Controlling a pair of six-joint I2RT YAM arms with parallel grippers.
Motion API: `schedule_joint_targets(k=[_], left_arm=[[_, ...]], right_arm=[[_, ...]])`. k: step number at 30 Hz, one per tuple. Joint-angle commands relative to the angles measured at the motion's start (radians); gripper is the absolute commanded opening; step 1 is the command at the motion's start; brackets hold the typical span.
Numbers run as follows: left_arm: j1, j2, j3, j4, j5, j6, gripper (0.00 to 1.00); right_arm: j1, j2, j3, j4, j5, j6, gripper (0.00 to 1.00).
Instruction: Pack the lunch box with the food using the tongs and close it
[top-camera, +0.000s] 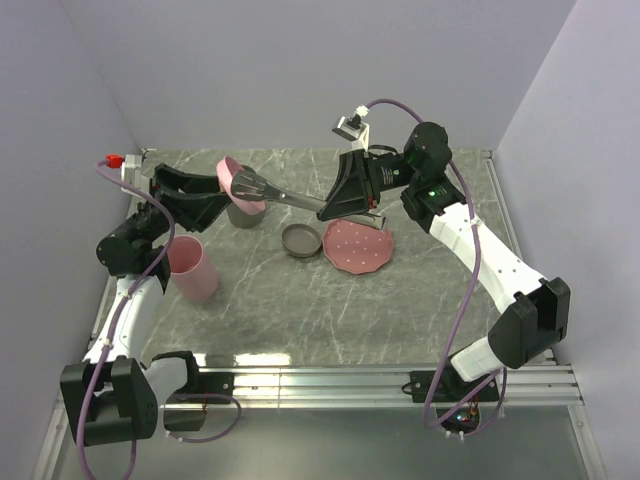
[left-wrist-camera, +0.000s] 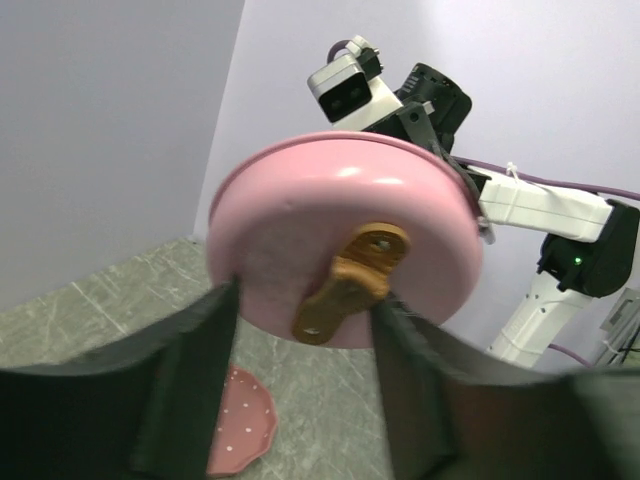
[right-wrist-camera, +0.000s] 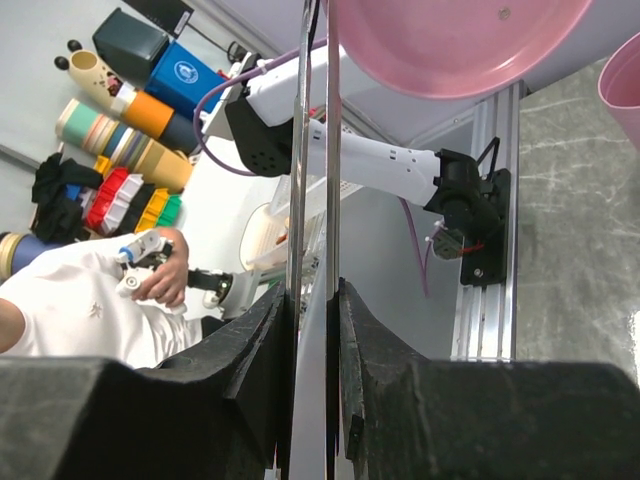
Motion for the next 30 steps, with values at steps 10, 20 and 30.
schedule_joint_targets(k=[10,20,30], left_arm=[[-0.046,-0.012,0.077,0.237,0.087,0.02,0.19],[-0.06,-0.023,0.1,0.064,0.147,0.072,0.01],[-0.057,-0.142,0.167,-0.548,0.148,0.467,0.01]], right_arm=[[0.009,-0.022,0.03,0.055,-0.017,0.032,0.0],[-0.02,-0.024,0.041,-0.013,-0.005,-0.021,0.0],[-0.065,-0.035,0.039,-0.144,0.001,-0.112,0.31]])
